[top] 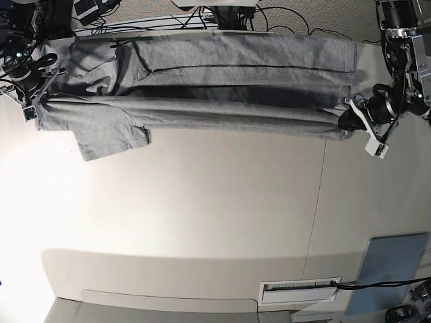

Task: Fold the T-shirt properly
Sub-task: 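Lower the folded edge onto the shirt and open both grippers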

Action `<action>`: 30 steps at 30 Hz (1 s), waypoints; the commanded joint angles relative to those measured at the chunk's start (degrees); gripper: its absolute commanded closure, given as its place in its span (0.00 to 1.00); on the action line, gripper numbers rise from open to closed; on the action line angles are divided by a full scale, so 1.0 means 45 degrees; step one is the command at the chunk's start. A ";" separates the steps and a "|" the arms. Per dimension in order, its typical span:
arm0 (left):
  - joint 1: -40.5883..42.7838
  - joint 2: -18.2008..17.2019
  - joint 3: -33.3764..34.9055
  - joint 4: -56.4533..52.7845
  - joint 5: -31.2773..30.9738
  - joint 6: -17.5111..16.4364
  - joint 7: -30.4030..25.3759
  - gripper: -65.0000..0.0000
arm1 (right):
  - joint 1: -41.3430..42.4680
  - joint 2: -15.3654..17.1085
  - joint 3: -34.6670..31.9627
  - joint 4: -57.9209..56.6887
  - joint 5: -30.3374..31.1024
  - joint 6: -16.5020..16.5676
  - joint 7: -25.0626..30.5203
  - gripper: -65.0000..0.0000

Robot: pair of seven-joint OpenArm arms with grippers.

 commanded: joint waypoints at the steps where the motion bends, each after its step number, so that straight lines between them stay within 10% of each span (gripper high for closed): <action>1: -0.0092 -0.0374 -0.0131 0.0228 0.0039 0.0151 0.0291 1.00 | 0.0029 0.0325 0.0228 0.0155 -0.0306 -0.0306 -0.0189 1.00; 30: 0.0962 -0.0753 -0.0131 0.0272 0.0155 -0.0194 0.1375 1.00 | -0.0389 0.0325 0.0253 0.0155 -0.0296 -0.0432 -0.1690 1.00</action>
